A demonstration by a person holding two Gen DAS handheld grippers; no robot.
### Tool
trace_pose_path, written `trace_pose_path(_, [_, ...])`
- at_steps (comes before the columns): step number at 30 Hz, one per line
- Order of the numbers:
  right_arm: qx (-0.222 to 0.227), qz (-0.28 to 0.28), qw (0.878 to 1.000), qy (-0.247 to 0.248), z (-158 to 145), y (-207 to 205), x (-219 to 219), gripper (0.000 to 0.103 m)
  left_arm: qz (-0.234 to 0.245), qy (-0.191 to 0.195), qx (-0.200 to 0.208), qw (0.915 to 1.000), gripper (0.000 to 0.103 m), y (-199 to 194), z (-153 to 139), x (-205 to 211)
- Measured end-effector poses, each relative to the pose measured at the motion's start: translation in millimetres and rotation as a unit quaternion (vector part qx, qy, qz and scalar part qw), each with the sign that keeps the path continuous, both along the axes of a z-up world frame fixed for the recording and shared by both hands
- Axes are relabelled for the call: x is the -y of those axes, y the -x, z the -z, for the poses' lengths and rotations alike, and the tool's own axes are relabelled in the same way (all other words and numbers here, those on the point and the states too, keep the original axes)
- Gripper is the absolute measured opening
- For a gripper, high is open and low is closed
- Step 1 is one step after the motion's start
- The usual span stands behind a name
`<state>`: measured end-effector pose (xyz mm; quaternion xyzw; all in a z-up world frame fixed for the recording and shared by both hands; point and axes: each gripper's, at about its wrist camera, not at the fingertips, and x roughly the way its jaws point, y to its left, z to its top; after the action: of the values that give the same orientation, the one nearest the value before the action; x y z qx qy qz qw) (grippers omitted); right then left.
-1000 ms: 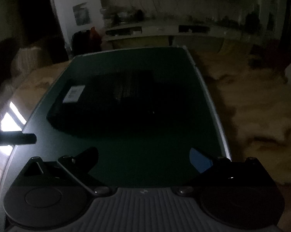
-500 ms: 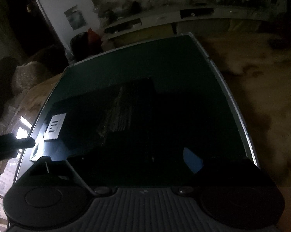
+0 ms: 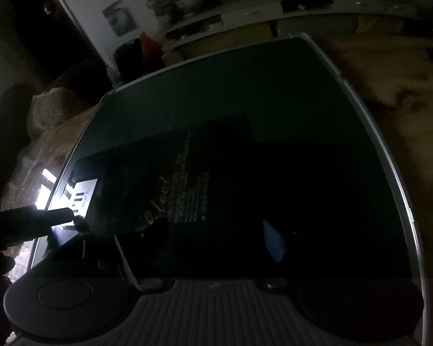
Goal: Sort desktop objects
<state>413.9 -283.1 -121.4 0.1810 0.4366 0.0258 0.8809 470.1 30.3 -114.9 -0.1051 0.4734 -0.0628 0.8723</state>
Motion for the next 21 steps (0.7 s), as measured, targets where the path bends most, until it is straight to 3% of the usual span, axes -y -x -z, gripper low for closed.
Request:
trace_pose_path(12, [0.001, 0.0, 1.0, 0.002, -0.6, 6.3, -0.3, 0.067, 0.01, -0.01, -0.007, 0.9999, 0.059, 1.8, -3.5, 2.3])
trace_pose_path(21, [0.01, -0.007, 1.0, 0.011, -18.3, 24.8, -11.5, 0.066, 0.011, -0.025, 0.002, 0.9996, 0.059, 23.6, -17.3, 0.2])
